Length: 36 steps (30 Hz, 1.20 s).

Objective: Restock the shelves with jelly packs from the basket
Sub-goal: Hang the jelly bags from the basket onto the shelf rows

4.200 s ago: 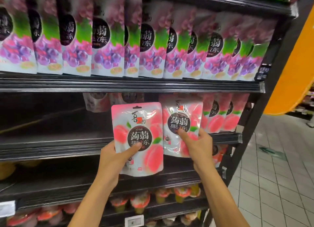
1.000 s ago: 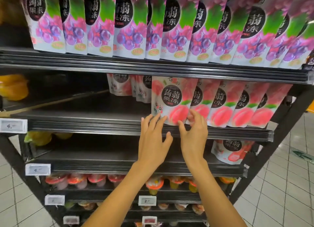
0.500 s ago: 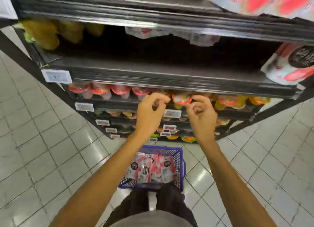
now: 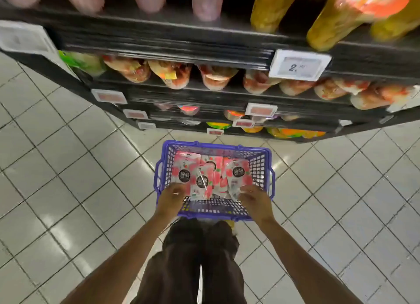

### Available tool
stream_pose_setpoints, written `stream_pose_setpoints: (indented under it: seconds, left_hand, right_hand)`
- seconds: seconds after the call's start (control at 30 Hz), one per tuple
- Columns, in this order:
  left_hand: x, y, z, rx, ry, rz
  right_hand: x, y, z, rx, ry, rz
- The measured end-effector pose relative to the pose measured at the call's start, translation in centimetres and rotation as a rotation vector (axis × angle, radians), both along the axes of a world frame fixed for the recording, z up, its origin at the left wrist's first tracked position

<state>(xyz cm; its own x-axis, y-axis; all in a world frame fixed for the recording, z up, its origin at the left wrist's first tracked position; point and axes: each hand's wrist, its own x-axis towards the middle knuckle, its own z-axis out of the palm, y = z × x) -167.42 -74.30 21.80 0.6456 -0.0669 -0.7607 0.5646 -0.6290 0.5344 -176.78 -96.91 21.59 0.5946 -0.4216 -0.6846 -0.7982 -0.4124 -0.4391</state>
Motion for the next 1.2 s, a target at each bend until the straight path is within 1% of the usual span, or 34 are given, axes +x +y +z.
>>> stream_pose_setpoints:
  seconds: [0.03, 0.07, 0.1, 0.13, 0.2, 0.27, 0.37, 0.43, 0.47, 0.53, 0.63, 0.73, 0.8, 0.9, 1.0, 1.07, 1.13, 1.17, 1.2]
  left_hand:
    - [0.0, 0.2, -2.7, -0.008, 0.02, 0.035]
    - [0.0, 0.4, -5.0, 0.027, 0.051, 0.074]
    - [-0.1, 0.7, -7.8, 0.069, 0.079, 0.121]
    - [-0.2, 0.8, -10.3, 0.094, 0.104, 0.143]
    - [0.1, 0.8, -14.6, 0.164, 0.094, 0.146]
    - [0.3, 0.8, -19.0, 0.202, 0.078, 0.069]
    - [0.7, 0.8, -24.7, 0.259, -0.001, -0.161]
    - [0.8, 0.6, -28.1, 0.336, -0.039, -0.283]
    - [0.8, 0.4, -29.7, 0.387, -0.056, -0.304]
    - [0.7, -0.4, -32.0, 0.51, -0.049, -0.274]
    - [0.3, -1.8, -33.8, 0.637, -0.096, -0.187]
    - [-0.9, -2.3, -35.0, 0.656, -0.202, -0.184]
    - [-1.7, -2.6, -35.3, 0.643, -0.182, -0.194]
    - [-1.5, -2.1, -35.7, 0.535, -0.074, -0.064]
    - [0.0, -0.3, -35.9, 0.473, -0.014, -0.103]
    - [0.7, 0.3, -35.8, 0.512, 0.036, -0.146]
    - [0.5, 0.0, -35.5, 0.613, 0.051, -0.351]
    - [0.2, -0.4, -35.4, 0.599, 0.026, -0.435]
    - [-0.2, -0.9, -35.2, 0.505, -0.006, -0.423]
  right_hand:
    - [-0.6, 0.5, -2.2, 0.075, 0.04, -0.028]
    - [-0.7, 0.6, -4.3, 0.097, 0.055, -0.118]
    - [-1.0, 0.6, -7.0, 0.1, 0.02, -0.188]
    - [-1.2, 0.8, -9.4, 0.067, 0.031, -0.2]
    - [-0.9, 1.5, -13.9, 0.038, 0.067, -0.159]
    - [-0.4, 2.2, -18.3, 0.076, 0.085, -0.146]
    - [0.3, 3.5, -24.8, 0.117, 0.163, -0.105]
    - [0.7, 4.6, -28.4, 0.146, 0.2, -0.074]
    - [0.9, 5.2, -30.0, 0.147, 0.209, -0.049]
    - [1.3, 6.3, -33.1, 0.172, 0.234, -0.012]
    - [2.3, 7.7, -36.1, 0.253, 0.307, -0.065]
    - [3.1, 8.6, -37.6, 0.294, 0.349, -0.135]
    - [3.4, 9.1, -38.2, 0.318, 0.328, -0.222]
    - [3.2, 9.6, -38.6, 0.412, 0.321, -0.256]
    - [2.5, 9.1, -38.1, 0.493, 0.333, -0.272]
    - [2.2, 8.4, -37.8, 0.512, 0.341, -0.271]
    - [1.9, 7.8, -37.7, 0.53, 0.34, -0.328]
    - [1.8, 7.5, -37.5, 0.535, 0.327, -0.365]
    - [1.6, 7.1, -37.1, 0.537, 0.309, -0.396]
